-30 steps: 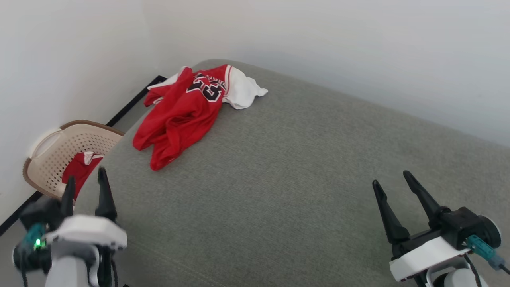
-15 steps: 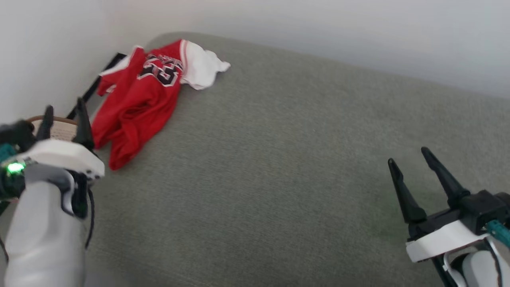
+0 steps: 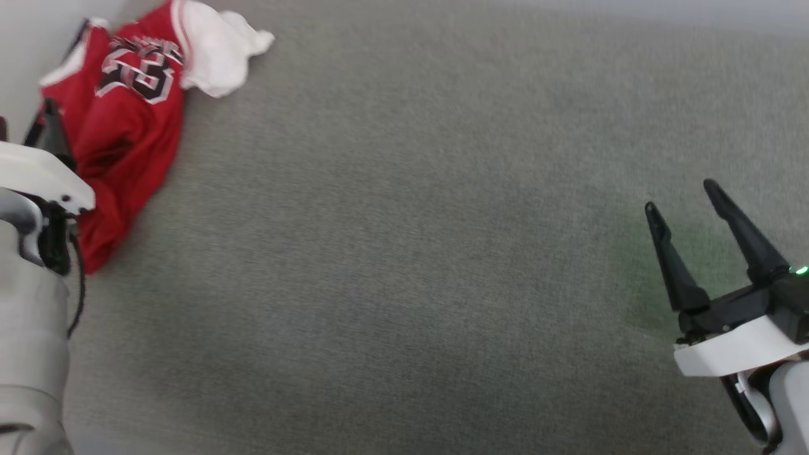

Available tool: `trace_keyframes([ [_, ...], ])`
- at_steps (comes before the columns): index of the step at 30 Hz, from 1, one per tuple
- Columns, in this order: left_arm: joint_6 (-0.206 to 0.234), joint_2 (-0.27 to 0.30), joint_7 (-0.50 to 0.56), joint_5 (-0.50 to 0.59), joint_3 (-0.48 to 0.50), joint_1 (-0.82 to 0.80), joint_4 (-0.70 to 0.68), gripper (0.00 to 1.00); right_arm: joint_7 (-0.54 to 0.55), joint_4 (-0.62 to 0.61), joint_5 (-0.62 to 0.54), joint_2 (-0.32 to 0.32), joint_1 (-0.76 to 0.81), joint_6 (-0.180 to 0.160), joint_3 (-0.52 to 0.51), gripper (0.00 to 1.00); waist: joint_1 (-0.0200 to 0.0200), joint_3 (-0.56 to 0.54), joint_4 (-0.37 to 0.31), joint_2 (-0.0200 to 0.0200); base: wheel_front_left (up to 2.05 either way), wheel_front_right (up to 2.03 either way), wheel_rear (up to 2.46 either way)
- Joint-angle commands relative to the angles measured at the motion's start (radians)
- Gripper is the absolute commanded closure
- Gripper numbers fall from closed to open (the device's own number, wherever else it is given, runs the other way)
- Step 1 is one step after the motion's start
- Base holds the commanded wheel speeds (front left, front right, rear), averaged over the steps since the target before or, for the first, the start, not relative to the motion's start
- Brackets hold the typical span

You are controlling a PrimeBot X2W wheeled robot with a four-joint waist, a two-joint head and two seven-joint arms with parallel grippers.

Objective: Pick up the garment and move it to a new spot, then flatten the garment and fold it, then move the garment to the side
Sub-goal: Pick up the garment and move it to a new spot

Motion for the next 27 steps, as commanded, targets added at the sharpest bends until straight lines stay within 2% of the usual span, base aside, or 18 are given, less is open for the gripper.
trace_keyframes([
  [1, 0.006, 0.008, 0.008, -0.002, -0.001, -0.027, 0.022, 0.00, -0.005, -0.012, -0.002, -0.006, -0.017, 0.000, -0.002, 0.00, 0.0000, 0.059, -0.041, 0.0000, 0.00, 0.00, 0.00],
  [8, 0.031, 0.037, 0.118, -0.015, -0.004, -0.119, 0.112, 0.00, -0.005, -0.060, -0.005, -0.033, -0.030, 0.000, -0.029, 0.00, 0.0000, 0.153, -0.068, 0.0000, 0.00, 0.00, 0.00],
  [14, 0.071, 0.041, 0.286, -0.030, -0.004, -0.143, 0.134, 0.00, 0.007, -0.097, -0.009, -0.043, -0.033, 0.000, -0.040, 0.00, 0.0000, 0.208, -0.080, 0.0000, 0.00, 0.00, 0.00],
  [22, 0.074, -0.020, 0.582, -0.070, -0.002, -0.108, 0.158, 0.00, 0.031, -0.139, -0.017, -0.040, -0.030, 0.000, -0.054, 0.00, 0.0000, 0.243, -0.082, 0.0000, 0.00, 0.00, 0.00],
  [27, 0.082, -0.034, 0.635, -0.080, -0.004, -0.091, 0.166, 0.00, 0.038, -0.148, -0.020, -0.036, -0.038, 0.000, -0.051, 0.00, 0.0000, 0.249, -0.085, 0.0000, 0.00, 0.00, 0.00],
])
